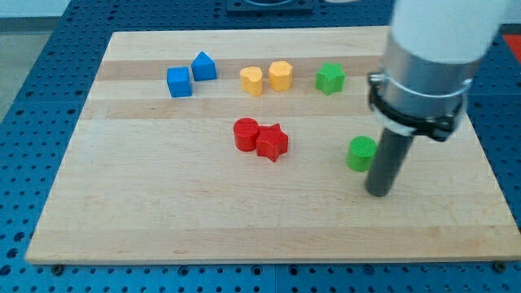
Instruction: Slide green circle towards green star
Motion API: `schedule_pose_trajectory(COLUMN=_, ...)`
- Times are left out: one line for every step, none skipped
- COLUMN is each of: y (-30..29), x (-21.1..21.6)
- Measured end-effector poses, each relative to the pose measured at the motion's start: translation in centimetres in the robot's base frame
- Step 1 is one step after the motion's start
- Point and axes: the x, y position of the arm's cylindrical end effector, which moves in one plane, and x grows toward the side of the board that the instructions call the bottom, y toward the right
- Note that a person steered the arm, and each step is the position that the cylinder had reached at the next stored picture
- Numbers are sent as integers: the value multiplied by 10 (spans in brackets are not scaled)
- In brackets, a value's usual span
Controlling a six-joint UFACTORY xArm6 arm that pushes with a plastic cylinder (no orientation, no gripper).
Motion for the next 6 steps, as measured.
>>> schedule_pose_trajectory(y=2, x=0)
schedule_pose_trajectory(y=-13, x=0)
schedule_pose_trajectory(y=-19, x=0)
schedule_pose_trajectory(y=-19, x=-1)
schedule_pose_trajectory(y=-19, x=-42)
schedule_pose_trajectory(y=-19, x=-66)
